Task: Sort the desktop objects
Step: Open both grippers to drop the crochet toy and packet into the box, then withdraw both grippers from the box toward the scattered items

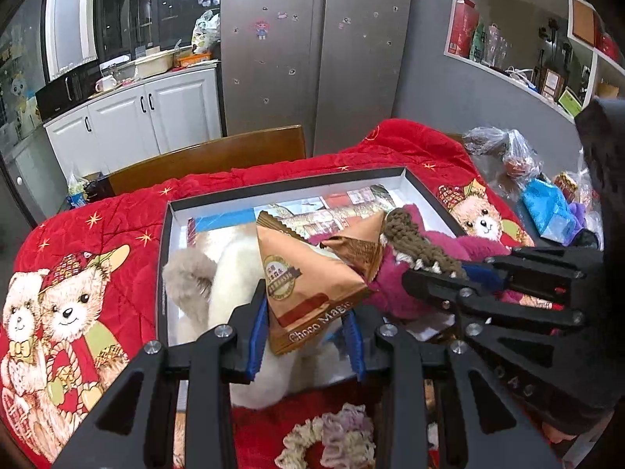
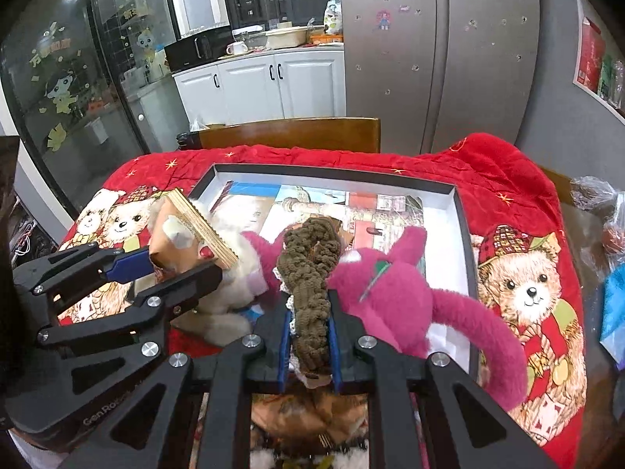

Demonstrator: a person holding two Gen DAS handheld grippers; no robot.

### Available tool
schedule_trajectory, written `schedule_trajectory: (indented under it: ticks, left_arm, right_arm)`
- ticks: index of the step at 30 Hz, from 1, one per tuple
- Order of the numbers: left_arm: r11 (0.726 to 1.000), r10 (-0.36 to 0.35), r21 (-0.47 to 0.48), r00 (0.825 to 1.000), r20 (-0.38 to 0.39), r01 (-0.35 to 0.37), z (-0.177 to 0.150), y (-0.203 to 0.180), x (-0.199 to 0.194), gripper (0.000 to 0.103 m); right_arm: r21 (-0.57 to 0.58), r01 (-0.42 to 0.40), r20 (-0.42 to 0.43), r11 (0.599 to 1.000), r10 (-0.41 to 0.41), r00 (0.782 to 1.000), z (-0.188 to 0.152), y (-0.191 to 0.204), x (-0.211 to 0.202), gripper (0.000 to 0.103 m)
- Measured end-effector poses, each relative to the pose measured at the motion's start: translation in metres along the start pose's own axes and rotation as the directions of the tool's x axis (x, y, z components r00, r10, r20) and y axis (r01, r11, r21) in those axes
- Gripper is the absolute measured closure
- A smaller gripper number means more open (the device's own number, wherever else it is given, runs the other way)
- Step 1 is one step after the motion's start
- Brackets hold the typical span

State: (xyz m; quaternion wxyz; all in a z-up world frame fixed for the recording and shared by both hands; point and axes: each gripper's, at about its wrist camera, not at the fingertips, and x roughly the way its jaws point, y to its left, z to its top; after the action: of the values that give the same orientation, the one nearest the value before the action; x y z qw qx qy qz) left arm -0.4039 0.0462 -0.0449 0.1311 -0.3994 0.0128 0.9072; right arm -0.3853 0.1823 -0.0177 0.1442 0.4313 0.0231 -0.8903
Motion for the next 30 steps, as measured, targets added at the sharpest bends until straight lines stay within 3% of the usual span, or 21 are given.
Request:
schedule_trajectory:
  ticks: [11, 15, 18, 20, 21, 25, 30]
  left_arm:
    - [1.000, -0.011, 0.024, 1.000, 0.007, 0.011, 0.004, 0.002, 0.006, 0.066]
    - [1.000, 0.010, 0.021, 1.000, 0.006, -0.010, 0.005, 0.003, 0.004, 0.050]
    - [1.000, -0.013, -0.007, 1.000, 0.004, 0.013, 0.005, 0.010, 0.003, 0.044]
    - [1.000, -0.022, -0.005, 1.000, 0.007, 0.022, 0.005, 0.010, 0.001, 0.038]
    - [1.000, -0.018, 0.001, 1.000, 0.014, 0.018, 0.006, 0.009, -0.001, 0.036]
    - [1.000, 0.017, 0.020, 0.999, 0.050, -0.018, 0.008, 0.005, -0.011, 0.029]
    - [0.999, 0.017, 0.028, 0.997, 0.069, -0.019, 0.010, 0.003, -0.020, 0.028]
  right_arm:
    - [-0.004, -0.002, -0.006, 1.000, 0.002, 1.000, 0.003, 0.002, 0.014, 0.087]
    - [0.006, 0.001, 0.004, 1.000, -0.001, 1.000, 0.003, 0.001, 0.012, 0.086]
    - [0.005, 0.051, 0.020, 0.999, -0.051, 0.999, 0.004, 0.000, 0.006, 0.075]
    - [0.011, 0.085, 0.043, 0.996, -0.085, 0.995, 0.005, -0.002, 0.000, 0.058]
    - [0.014, 0.094, 0.059, 0.995, -0.095, 0.994, 0.006, -0.004, -0.004, 0.055]
    - [0.021, 0.097, 0.083, 0.995, -0.098, 0.992, 0.008, -0.007, -0.015, 0.053]
    - [0.040, 0.070, 0.087, 0.997, -0.073, 0.994, 0.011, -0.012, -0.018, 0.053]
